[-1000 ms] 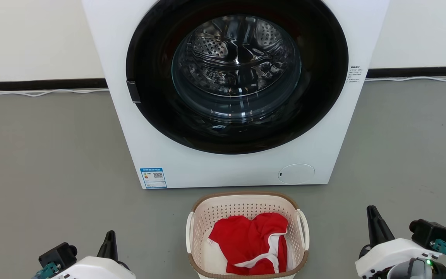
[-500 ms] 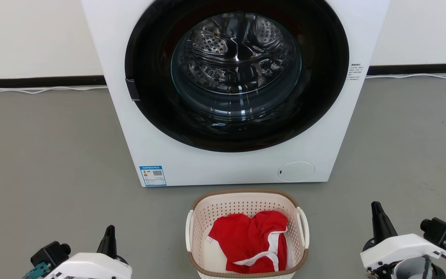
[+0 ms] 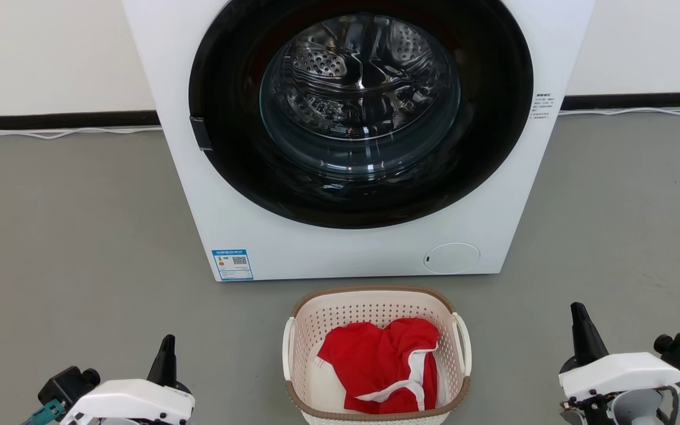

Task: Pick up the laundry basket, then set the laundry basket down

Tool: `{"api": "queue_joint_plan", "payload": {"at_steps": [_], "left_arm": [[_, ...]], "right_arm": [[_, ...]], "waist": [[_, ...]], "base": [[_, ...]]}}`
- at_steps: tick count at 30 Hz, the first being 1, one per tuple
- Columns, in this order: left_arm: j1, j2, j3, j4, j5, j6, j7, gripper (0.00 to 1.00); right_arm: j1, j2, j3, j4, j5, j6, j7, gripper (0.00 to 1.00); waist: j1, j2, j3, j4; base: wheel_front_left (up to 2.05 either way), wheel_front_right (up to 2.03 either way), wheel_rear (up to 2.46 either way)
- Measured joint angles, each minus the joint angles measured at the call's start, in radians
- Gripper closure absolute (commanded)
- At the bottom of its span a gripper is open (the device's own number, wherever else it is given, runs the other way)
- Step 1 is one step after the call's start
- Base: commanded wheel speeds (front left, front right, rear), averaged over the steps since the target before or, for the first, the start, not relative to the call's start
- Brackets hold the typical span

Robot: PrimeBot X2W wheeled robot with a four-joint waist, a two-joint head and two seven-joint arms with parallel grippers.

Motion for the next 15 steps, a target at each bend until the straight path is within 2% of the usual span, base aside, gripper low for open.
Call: {"api": "queue_joint_plan", "payload": {"at_steps": [15], "left_arm": [[0.000,-0.005,0.016,-0.042,-0.136,-0.020,0.042,1.00]], "right_arm": [[0.014,0.001,-0.003,-0.045,0.182,0.000,0.036,1.00]], "waist": [[0.0000,0.0000,0.009,-0.001]], "base": [[0.00,0.00,0.00]]}}
